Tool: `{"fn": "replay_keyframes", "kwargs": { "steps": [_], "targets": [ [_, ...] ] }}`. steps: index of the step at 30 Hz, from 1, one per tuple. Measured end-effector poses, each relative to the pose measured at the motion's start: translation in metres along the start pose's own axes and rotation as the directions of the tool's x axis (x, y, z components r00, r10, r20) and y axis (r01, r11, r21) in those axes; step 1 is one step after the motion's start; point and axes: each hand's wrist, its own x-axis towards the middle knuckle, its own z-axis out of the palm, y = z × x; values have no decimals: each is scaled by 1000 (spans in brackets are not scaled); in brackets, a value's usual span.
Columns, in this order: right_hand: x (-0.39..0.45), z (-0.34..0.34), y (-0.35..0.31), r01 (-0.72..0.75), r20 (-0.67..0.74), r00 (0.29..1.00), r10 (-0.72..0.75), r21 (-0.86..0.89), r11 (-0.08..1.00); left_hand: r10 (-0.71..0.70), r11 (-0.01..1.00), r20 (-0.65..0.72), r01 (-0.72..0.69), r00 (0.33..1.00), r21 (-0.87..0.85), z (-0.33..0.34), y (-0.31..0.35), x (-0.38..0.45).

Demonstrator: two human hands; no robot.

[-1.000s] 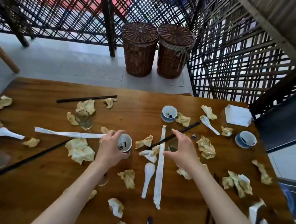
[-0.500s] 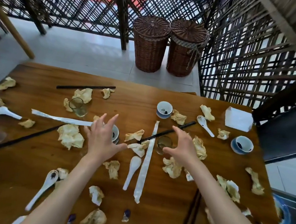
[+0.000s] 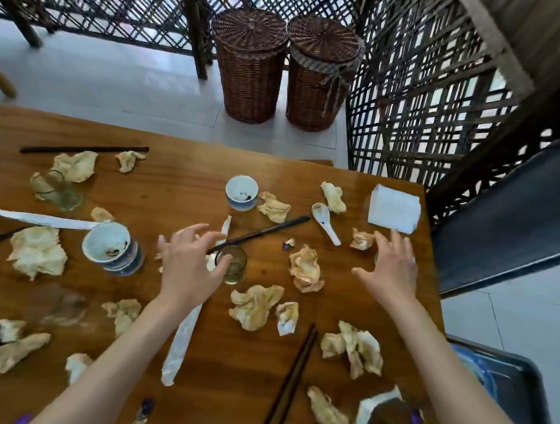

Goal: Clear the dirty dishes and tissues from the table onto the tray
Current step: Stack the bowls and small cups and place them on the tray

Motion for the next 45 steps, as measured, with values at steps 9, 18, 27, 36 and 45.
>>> {"fn": "replay_keyframes", "kwargs": {
  "steps": [9,18,27,36,45],
  "targets": [
    [22,6,33,-63,82,995,60,26,998,-19,1000,-30,18,999,-25,-6,18,15],
    [29,12,40,-84,55,995,78,113,990,-30,999,-33,29,999,-17,-12,15,20],
    [30,9,0,-24,69,997,17,114,993,-58,998,-76,57,995,-26,-26,-4,25],
    [40,-3,-83,128,15,991,-135,209,969,-82,997,-108,83,991,0,-54,-20,29],
    [47,-1,-194,304,-5,948,-319,320,897,-91,996,-118,92,989,5,-79,-55,41]
  ]
}}
